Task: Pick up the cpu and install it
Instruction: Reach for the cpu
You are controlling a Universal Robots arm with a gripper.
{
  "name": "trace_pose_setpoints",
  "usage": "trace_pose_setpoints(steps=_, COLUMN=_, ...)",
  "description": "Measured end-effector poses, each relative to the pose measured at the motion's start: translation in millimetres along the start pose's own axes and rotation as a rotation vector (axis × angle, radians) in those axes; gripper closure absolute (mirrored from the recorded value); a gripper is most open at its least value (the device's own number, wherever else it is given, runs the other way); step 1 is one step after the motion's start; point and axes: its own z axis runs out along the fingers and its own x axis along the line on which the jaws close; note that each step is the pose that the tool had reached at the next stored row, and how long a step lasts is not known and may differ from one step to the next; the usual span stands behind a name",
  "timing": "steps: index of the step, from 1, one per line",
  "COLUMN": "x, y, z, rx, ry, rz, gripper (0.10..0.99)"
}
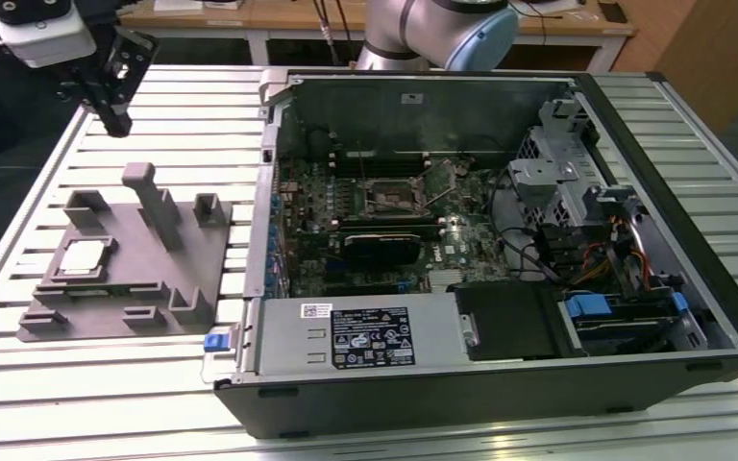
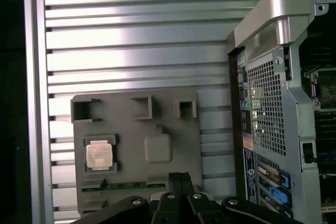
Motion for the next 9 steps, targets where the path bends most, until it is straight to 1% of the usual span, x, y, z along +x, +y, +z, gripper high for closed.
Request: trace_pose_setpoints(steps=9, x=37.1, y=-2.8, z=0.7, rx=0.0, ry=0.0, rz=0.0, gripper=0.98)
